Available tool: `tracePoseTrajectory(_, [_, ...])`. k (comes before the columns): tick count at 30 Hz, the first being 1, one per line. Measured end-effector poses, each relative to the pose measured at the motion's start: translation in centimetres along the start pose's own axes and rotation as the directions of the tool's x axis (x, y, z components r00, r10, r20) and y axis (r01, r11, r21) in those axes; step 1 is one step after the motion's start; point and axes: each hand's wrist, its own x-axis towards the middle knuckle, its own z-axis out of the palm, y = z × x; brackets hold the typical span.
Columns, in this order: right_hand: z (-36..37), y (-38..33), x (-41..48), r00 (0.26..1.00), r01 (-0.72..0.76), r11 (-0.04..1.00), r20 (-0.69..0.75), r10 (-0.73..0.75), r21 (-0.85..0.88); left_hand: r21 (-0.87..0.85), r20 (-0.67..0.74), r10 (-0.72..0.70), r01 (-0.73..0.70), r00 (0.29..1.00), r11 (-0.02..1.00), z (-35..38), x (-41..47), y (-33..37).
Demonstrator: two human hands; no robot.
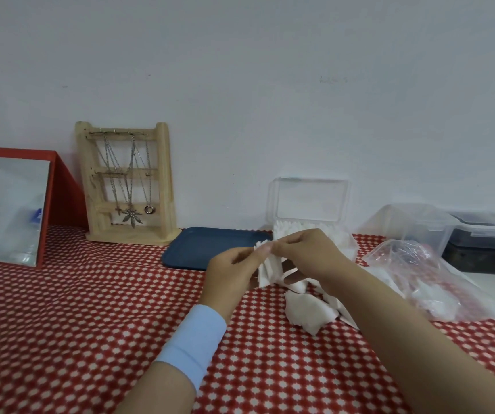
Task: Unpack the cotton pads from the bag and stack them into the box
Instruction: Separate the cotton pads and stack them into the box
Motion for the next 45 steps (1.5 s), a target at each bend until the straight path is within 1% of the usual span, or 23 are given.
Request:
tracePoseTrajectory(2, [-0.1, 0.0, -0.1, 0.999, -0.011, 1.000, 0.032, 0.010, 0.005, 0.071, -0.016, 0.016, -0.015, 1.000, 0.997, -0.1, 0.1, -0.2])
tracePoseTrajectory(4, [-0.2, -0.1, -0.2, 0.998, -0.021, 1.000, 0.053, 0.020, 0.020, 0.041, -0.019, -0.020, 0.021, 1.000, 0.999, -0.3, 0.3, -0.4])
tracePoseTrajectory(7, [-0.6, -0.1, -0.1, 0.999, -0.028, 1.000, 0.015, 0.028, 0.014, -0.105, 0.023, -0.112, 0.114, 0.993, 0.988, -0.4, 0.4, -0.5])
tracePoseTrajectory(10, [-1.2, -0.1, 0.3, 0.998, -0.038, 0.999, -0.052, 0.038, 0.004, -0.236, 0.056, -0.165, 0.174, 0.985, 0.956, -0.5, 0.5, -0.8])
tracePoseTrajectory(12, [-2.1, -0.4, 0.4, 0.995, -0.038, 0.998, -0.087, 0.043, 0.050, -0.315, 0.047, -0.207, 0.211, 0.977, 0.925, -0.8, 0.7, -1.0])
tracePoseTrajectory(13, [-2.6, -0.5, 0.4, 0.997, -0.037, 0.994, -0.063, 0.044, 0.105, -0.338, 0.043, -0.223, 0.224, 0.974, 0.914, -1.0, 0.8, -1.1])
tracePoseTrajectory(15, [-3.1, -0.6, 0.5, 0.998, -0.043, 0.973, 0.056, 0.031, 0.226, -0.356, 0.070, -0.233, 0.243, 0.970, 0.903, -1.2, 0.9, -1.1])
tracePoseTrajectory(16, [-3.0, -0.5, 0.5, 0.994, -0.045, 0.967, 0.107, 0.018, 0.253, -0.357, 0.100, -0.230, 0.251, 0.968, 0.900, -1.2, 0.8, -1.1])
tracePoseTrajectory(17, [-2.7, -0.3, 0.5, 0.992, -0.037, 0.970, 0.128, 0.006, 0.239, -0.353, 0.135, -0.226, 0.260, 0.965, 0.899, -1.2, 0.8, -1.0])
tracePoseTrajectory(18, [-2.3, -0.2, 0.5, 0.993, -0.023, 0.982, 0.117, 0.001, 0.188, -0.348, 0.170, -0.222, 0.270, 0.960, 0.898, -1.1, 0.7, -0.9])
tracePoseTrajectory(21, [-1.1, 0.3, 0.4, 1.000, 0.006, 1.000, 0.013, -0.006, 0.026, -0.352, 0.233, -0.214, 0.287, 0.949, 0.891, -0.9, 0.5, -0.6])
tracePoseTrajectory(24, [-0.5, 0.4, 0.6, 0.996, 0.024, 0.998, -0.081, -0.030, -0.066, -0.384, 0.248, -0.207, 0.292, 0.946, 0.876, -0.8, 0.5, -0.4])
tracePoseTrajectory(26, [-0.2, 0.5, 0.7, 0.991, 0.049, 0.988, -0.115, -0.067, -0.148, -0.388, 0.254, -0.200, 0.289, 0.946, 0.875, -0.9, 0.4, -0.3])
tracePoseTrajectory(29, [0.3, 0.6, 0.7, 0.979, 0.092, 0.954, -0.149, -0.139, -0.285, -0.386, 0.257, -0.211, 0.300, 0.943, 0.872, -0.9, 0.4, -0.3])
tracePoseTrajectory(31, [0.3, 0.5, 0.4, 0.949, 0.155, 0.879, -0.178, -0.259, -0.450, -0.388, 0.255, -0.229, 0.316, 0.940, 0.866, -0.9, 0.4, -0.4])
tracePoseTrajectory(32, [0.2, 0.5, 0.4, 0.929, 0.211, 0.819, -0.150, -0.337, -0.533, -0.387, 0.257, -0.237, 0.325, 0.937, 0.863, -0.9, 0.4, -0.4])
tracePoseTrajectory(34, [-0.2, 0.2, 0.2, 0.894, 0.345, 0.693, -0.003, -0.448, -0.632, -0.389, 0.265, -0.246, 0.337, 0.932, 0.858, -1.0, 0.5, -0.4])
tracePoseTrajectory(36, [-0.6, -0.1, -0.1, 0.873, 0.438, 0.595, 0.161, -0.460, -0.674, -0.406, 0.275, -0.248, 0.346, 0.929, 0.846, -1.1, 0.5, -0.2])
tracePoseTrajectory(37, [-0.7, -0.3, -0.2, 0.874, 0.455, 0.576, 0.215, -0.437, -0.679, -0.424, 0.287, -0.252, 0.359, 0.924, 0.832, -1.2, 0.6, -0.1])
tracePoseTrajectory(39, [-1.0, -0.6, -0.5, 0.884, 0.455, 0.579, 0.266, -0.384, -0.677, -0.458, 0.329, -0.254, 0.389, 0.909, 0.799, -1.5, 0.6, 0.2])
tracePoseTrajectory(40, [-1.1, -0.6, -0.5, 0.891, 0.446, 0.583, 0.271, -0.365, -0.680, -0.451, 0.351, -0.244, 0.392, 0.904, 0.802, -1.6, 0.6, 0.2])
tracePoseTrajectory(42, [-1.2, -0.4, -0.3, 0.904, 0.420, 0.587, 0.261, -0.339, -0.692, -0.377, 0.395, -0.211, 0.367, 0.894, 0.850, -2.0, 0.5, 0.2])
tracePoseTrajectory(45, [-1.1, -0.2, 0.0, 0.919, 0.389, 0.646, 0.224, -0.325, -0.657, -0.297, 0.437, -0.169, 0.319, 0.884, 0.900, -2.1, 0.5, 0.1])
